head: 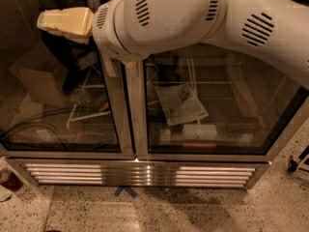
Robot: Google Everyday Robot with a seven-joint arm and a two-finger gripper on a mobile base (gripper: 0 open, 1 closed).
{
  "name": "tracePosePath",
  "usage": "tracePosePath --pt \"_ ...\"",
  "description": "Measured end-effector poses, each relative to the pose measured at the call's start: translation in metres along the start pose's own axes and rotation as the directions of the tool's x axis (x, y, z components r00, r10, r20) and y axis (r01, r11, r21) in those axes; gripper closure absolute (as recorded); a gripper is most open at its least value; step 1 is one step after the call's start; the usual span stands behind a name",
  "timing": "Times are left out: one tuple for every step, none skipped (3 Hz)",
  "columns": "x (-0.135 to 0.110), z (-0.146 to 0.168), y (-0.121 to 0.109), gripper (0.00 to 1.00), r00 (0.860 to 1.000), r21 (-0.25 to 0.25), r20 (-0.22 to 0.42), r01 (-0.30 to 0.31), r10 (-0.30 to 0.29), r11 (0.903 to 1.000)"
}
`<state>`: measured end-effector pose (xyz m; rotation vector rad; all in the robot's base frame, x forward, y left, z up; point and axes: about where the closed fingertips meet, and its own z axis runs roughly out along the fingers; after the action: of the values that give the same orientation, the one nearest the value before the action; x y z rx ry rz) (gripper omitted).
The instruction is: Place 7up can into top drawer
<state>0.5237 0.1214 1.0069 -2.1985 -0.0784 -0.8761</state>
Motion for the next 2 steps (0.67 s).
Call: tracePosePath --pt "0.0002 0.0002 0.0004 0.00 1.000 -0.001 0.002 0.006 -0.006 1.0000" --pt "0.0009 0.0008 0.0014 0.00 1.000 -0.003 0.009 0.024 -0.024 0.9997"
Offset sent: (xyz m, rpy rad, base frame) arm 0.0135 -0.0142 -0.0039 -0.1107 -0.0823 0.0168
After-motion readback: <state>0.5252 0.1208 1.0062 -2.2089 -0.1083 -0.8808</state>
